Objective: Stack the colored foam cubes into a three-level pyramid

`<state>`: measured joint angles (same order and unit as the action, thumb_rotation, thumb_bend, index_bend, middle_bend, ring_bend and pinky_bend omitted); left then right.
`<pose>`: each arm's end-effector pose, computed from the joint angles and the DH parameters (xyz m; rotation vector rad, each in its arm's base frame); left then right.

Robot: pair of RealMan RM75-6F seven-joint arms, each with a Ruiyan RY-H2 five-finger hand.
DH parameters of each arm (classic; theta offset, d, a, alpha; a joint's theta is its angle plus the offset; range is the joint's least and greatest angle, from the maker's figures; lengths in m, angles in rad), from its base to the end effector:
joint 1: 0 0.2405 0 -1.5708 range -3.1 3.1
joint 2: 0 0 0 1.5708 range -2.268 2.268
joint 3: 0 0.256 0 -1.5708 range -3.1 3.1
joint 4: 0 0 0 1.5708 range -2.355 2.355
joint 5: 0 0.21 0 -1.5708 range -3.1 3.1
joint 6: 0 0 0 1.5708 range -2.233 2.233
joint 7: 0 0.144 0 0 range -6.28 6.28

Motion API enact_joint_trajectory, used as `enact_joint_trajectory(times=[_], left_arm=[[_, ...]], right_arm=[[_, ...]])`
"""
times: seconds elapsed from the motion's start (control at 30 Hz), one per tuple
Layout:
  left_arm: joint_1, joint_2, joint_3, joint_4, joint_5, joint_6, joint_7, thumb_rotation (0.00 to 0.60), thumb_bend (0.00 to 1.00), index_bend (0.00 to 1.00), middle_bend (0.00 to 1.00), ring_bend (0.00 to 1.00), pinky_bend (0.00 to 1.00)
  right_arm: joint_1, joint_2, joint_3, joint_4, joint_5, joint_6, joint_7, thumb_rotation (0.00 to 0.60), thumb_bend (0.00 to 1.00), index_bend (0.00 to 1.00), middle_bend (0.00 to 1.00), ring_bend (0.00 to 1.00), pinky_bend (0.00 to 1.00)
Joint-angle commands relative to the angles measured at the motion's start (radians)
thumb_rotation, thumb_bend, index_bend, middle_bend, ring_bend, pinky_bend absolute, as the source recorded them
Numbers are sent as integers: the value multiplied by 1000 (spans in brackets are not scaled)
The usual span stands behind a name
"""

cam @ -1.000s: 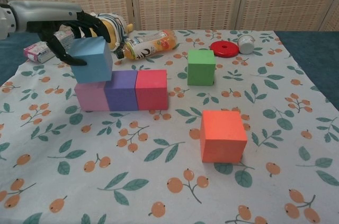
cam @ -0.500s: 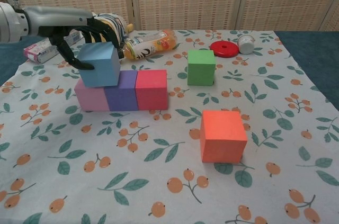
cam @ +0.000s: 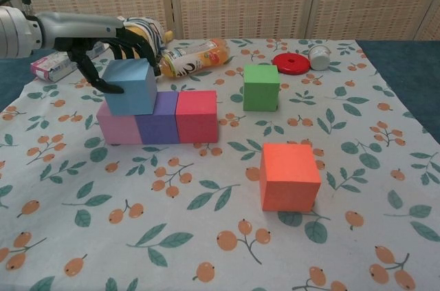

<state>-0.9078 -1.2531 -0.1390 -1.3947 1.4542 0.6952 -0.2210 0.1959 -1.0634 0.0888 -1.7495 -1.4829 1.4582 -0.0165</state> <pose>-0.1402 0.3976 0.0582 -2.1213 -0.9077 -0.9024 -0.2648 -0.2176 0.1667 1.4211 -0.8846 1.0471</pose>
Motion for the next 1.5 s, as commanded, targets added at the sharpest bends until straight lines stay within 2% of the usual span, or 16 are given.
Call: enact_joint_trajectory(times=[0.03,1.5], left_arm=[[-2,-2,4,5,2,3,-8,600,318,292,328,281,317],[-29,8,42,22,9,21,-38,600,317,288,302,260,297]], right_arm=[[-1,0,1,-1,-1,-1,-1,600,90,0,48,0,0],[-15,-4,21,-6,1,-8,-9,600,90,0,48,0,0]])
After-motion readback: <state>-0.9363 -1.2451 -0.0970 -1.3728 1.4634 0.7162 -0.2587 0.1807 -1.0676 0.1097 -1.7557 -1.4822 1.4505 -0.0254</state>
